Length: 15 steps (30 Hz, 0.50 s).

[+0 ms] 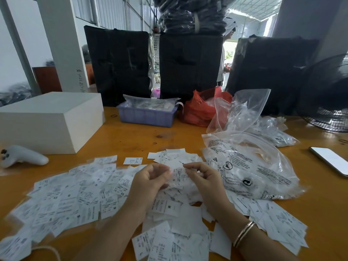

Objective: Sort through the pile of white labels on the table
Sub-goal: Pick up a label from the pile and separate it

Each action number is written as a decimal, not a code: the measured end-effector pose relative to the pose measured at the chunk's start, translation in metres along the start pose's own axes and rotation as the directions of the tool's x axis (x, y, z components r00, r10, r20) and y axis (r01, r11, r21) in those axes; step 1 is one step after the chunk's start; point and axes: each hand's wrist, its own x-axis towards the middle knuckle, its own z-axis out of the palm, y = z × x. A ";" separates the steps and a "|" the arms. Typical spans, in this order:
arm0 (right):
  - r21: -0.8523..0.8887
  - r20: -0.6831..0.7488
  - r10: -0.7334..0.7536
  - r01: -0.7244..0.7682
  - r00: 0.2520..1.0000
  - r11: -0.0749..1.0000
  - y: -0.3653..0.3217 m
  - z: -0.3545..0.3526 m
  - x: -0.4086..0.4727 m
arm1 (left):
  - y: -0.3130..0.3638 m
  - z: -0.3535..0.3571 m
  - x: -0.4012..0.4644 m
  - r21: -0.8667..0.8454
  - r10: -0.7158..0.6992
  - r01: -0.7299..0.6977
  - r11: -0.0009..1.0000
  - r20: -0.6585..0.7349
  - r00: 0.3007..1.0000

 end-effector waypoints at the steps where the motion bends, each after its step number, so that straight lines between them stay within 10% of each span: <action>1: -0.011 0.017 0.000 0.000 1.000 1.000 -0.001 0.001 -0.001 | -0.001 0.000 0.001 0.007 -0.002 0.002 1.000 -0.010 1.000; 15: 0.035 0.134 0.066 -0.071 0.989 0.997 -0.005 0.005 -0.003 | 0.002 -0.003 0.001 -0.099 -0.096 0.091 0.991 -0.047 0.994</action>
